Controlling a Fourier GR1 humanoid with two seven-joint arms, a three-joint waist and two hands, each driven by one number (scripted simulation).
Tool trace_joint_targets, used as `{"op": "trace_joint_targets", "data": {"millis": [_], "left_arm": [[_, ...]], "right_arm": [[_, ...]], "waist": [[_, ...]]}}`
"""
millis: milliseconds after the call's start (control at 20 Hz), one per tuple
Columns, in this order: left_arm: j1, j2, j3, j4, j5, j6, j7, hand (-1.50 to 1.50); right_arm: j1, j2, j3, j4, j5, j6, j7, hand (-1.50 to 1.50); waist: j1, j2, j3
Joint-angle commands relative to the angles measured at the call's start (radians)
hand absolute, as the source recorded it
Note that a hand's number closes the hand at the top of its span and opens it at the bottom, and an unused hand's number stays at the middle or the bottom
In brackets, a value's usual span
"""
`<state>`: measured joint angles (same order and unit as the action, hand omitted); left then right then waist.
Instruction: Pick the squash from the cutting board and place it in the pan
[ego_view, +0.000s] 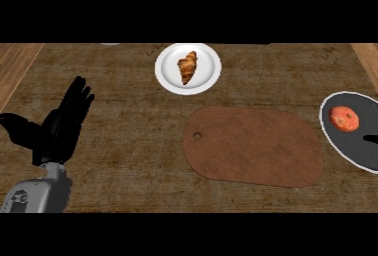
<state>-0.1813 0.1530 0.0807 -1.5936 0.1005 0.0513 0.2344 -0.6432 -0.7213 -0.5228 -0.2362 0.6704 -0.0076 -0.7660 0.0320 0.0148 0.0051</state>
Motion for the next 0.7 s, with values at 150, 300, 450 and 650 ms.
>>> {"op": "trace_joint_targets", "data": {"millis": [150, 300, 450, 650], "left_arm": [[-0.004, -0.001, 0.001, -0.015, 0.003, 0.005, 0.025, 0.0], [0.006, 0.007, 0.01, -0.034, 0.01, 0.002, 0.029, 0.0], [0.029, -0.009, 0.005, -0.002, -0.013, 0.018, -0.005, 0.0], [0.006, 0.025, 0.04, -0.019, 0.014, 0.004, 0.026, 0.0]], "right_arm": [[0.01, -0.126, -0.16, 0.092, -0.172, 0.281, -0.07, -1.5], [0.05, -0.22, -0.205, 0.12, -0.22, 0.432, -0.084, -1.5], [0.135, -0.264, -0.216, 0.133, -0.239, 0.574, -0.169, -1.5], [0.184, -0.28, -0.221, 0.13, -0.26, 0.703, -0.194, -1.5]], "waist": [[-0.01, 0.0, 0.002], [-0.011, -0.002, 0.002], [-0.027, -0.001, 0.004], [-0.035, -0.006, 0.005]]}}
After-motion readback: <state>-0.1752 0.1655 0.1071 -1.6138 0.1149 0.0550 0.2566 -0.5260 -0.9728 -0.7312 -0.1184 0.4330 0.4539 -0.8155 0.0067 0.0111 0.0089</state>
